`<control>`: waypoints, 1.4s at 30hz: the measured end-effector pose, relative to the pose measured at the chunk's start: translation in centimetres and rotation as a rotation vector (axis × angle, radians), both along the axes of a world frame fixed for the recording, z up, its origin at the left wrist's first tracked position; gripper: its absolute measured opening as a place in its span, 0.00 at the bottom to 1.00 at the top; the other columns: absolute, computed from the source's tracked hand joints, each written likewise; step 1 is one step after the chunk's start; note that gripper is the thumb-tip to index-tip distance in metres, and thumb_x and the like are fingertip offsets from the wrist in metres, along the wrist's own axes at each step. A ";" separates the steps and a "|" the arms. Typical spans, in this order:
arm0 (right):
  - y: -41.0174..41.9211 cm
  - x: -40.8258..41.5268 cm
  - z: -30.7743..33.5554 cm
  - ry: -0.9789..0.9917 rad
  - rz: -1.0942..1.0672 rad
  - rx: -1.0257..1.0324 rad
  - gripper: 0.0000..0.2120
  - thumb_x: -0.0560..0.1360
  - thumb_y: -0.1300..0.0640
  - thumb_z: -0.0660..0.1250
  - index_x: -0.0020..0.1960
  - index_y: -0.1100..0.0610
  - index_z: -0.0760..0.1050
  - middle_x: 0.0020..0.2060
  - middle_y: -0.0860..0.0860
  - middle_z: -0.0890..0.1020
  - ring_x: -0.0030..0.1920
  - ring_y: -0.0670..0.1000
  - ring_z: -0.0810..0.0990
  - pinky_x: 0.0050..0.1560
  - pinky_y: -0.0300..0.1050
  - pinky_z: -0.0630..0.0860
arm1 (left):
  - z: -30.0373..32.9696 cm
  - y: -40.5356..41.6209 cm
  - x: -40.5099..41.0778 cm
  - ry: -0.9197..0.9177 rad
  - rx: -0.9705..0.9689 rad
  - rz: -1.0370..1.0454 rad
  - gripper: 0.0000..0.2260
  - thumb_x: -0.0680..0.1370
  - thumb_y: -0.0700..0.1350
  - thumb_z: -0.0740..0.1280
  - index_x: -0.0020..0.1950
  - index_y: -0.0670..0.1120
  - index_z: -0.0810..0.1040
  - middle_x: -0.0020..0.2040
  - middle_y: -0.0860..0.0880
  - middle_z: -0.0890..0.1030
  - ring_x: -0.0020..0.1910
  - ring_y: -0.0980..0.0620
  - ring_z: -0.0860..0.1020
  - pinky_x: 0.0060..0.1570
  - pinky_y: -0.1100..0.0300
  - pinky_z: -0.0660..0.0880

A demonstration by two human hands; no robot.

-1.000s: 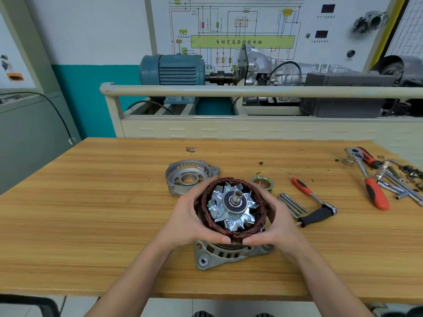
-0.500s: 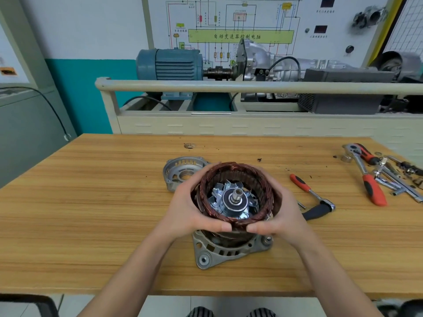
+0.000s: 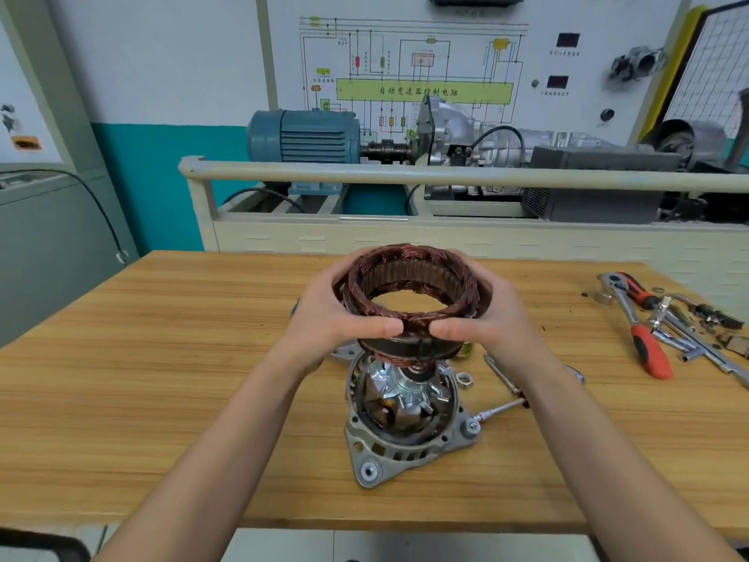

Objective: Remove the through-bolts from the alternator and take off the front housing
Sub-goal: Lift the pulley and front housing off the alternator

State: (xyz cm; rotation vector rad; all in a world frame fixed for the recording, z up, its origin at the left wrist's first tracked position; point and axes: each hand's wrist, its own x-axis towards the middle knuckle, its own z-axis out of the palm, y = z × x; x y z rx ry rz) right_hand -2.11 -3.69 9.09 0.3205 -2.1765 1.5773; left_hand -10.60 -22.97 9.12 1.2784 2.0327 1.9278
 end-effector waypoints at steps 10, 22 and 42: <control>-4.4 -10.8 1.2 -0.355 0.169 0.253 0.33 0.52 0.44 0.79 0.56 0.46 0.77 0.47 0.38 0.82 0.47 0.32 0.78 0.41 0.27 0.74 | -2.8 -6.9 -5.0 -0.180 0.012 0.275 0.34 0.54 0.55 0.78 0.59 0.49 0.78 0.53 0.51 0.84 0.55 0.53 0.81 0.51 0.60 0.78; -9.0 -18.6 -0.9 -0.548 0.359 0.791 0.49 0.58 0.48 0.82 0.72 0.59 0.65 0.67 0.52 0.73 0.67 0.52 0.71 0.68 0.45 0.69 | -7.5 -12.2 -7.9 -0.128 -0.189 0.446 0.39 0.48 0.56 0.81 0.58 0.50 0.78 0.50 0.59 0.84 0.51 0.63 0.80 0.45 0.74 0.74; -11.7 -17.9 -2.0 -0.452 0.393 1.188 0.51 0.56 0.41 0.81 0.71 0.62 0.66 0.65 0.54 0.75 0.64 0.54 0.73 0.65 0.47 0.72 | -9.8 -13.6 -6.0 -0.067 -0.313 0.504 0.40 0.47 0.55 0.82 0.57 0.54 0.73 0.49 0.64 0.77 0.48 0.78 0.73 0.45 0.83 0.66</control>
